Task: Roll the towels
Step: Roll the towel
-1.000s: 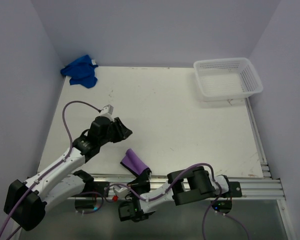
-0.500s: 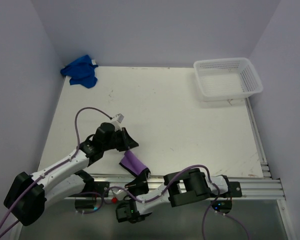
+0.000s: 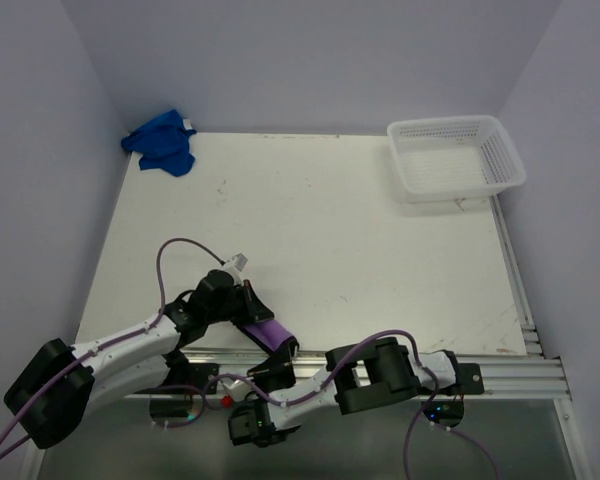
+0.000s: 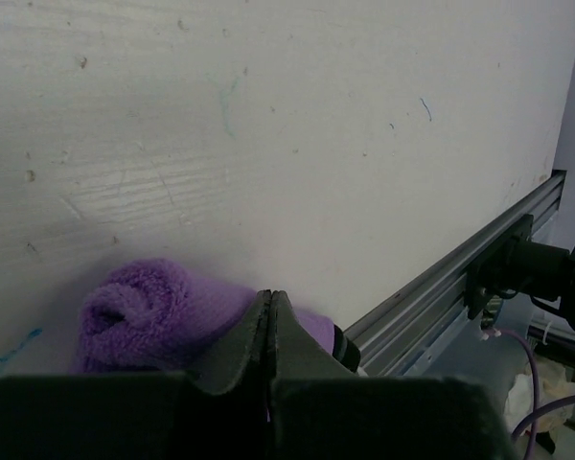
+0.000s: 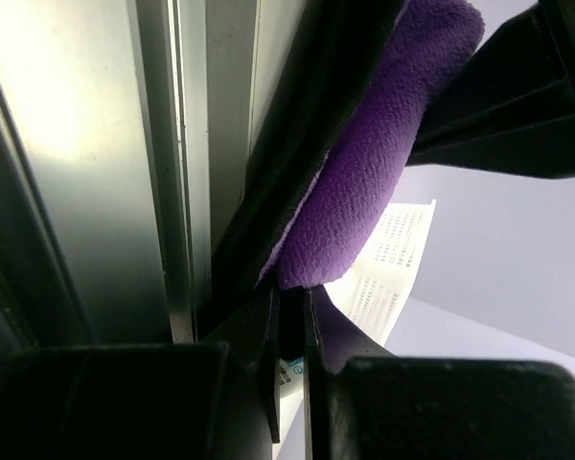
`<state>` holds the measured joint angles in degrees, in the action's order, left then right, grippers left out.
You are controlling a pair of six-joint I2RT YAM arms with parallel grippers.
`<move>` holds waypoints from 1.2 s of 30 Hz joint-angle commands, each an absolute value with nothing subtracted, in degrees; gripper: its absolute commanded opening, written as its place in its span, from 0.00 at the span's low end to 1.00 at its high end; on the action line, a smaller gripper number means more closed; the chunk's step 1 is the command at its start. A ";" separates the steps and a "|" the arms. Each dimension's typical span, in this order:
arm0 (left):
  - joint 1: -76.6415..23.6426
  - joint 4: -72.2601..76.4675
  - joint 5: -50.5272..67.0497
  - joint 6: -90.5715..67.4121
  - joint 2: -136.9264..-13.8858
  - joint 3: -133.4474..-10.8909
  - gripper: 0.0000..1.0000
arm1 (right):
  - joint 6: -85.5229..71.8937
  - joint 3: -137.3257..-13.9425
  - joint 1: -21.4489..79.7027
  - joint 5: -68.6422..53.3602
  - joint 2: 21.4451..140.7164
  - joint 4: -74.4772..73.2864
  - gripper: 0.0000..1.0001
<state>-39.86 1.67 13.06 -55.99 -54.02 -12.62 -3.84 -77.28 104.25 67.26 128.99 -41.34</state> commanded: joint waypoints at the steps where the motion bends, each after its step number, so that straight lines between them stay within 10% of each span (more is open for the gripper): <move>1: -40.17 2.64 8.01 -56.86 -54.32 -10.73 0.00 | -3.25 -78.13 105.47 57.74 131.84 -40.69 0.07; 19: -40.43 13.62 1.14 -60.03 -58.53 -0.09 0.00 | -14.05 -72.69 106.79 60.91 117.43 -40.61 0.44; 36: -40.60 14.32 0.26 -60.56 -57.83 1.76 0.00 | -27.24 -58.54 106.09 46.15 87.99 -30.94 0.49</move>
<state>-40.60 18.50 4.27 -61.17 -57.25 -4.38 -23.22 -60.69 106.65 49.69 92.62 -35.70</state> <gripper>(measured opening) 0.005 0.488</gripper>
